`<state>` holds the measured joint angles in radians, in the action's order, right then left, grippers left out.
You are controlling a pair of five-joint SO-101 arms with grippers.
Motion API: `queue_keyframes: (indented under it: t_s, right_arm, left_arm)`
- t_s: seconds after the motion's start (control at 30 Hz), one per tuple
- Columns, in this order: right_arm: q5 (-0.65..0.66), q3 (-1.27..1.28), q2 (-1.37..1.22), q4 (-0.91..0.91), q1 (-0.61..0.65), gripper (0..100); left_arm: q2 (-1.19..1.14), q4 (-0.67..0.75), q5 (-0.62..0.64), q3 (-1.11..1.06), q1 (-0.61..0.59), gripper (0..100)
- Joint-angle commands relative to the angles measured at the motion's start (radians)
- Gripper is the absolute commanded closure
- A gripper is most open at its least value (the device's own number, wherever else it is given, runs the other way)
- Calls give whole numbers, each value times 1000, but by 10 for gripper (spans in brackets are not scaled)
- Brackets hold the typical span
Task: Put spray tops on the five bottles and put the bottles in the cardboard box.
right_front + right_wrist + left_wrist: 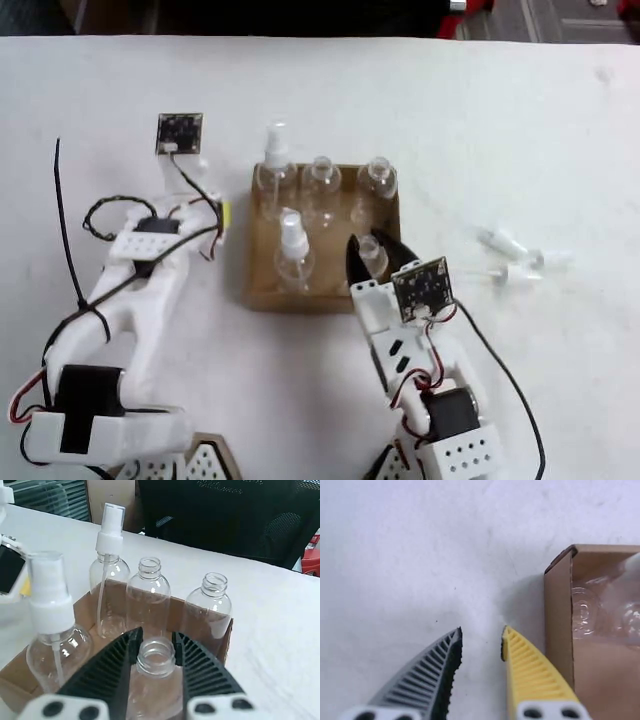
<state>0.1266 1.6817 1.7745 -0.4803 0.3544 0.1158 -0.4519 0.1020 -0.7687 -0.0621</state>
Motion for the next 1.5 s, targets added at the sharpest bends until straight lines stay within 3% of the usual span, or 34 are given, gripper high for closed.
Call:
queue_keyframes:
  t_s: [0.0, 0.13, 0.6, 0.8, 1.0, 1.27, 1.47]
  right_arm:
    - [15, 9, 13, -18, 12, 935]
    - [15, 9, 13, -28, 13, 865]
    - [15, -6, 24, -21, 13, 881]
    - [8, -75, 24, -33, 5, 728]
    - [6, -204, 24, -173, -1, 722]
    - [-11, -334, 24, -257, -176, 722]
    - [-235, -331, 24, -232, -357, 722]
  left_arm:
    - [21, 15, -14, 6, 5, 876]
    - [21, 17, -14, 6, 5, 876]
    - [21, 21, -14, 6, 5, 876]
    - [21, 21, -14, 6, 7, 876]
    - [21, 23, -14, 6, 7, 876]
    - [21, 23, -18, 6, 10, 876]
    - [19, 38, -55, 6, 12, 876]
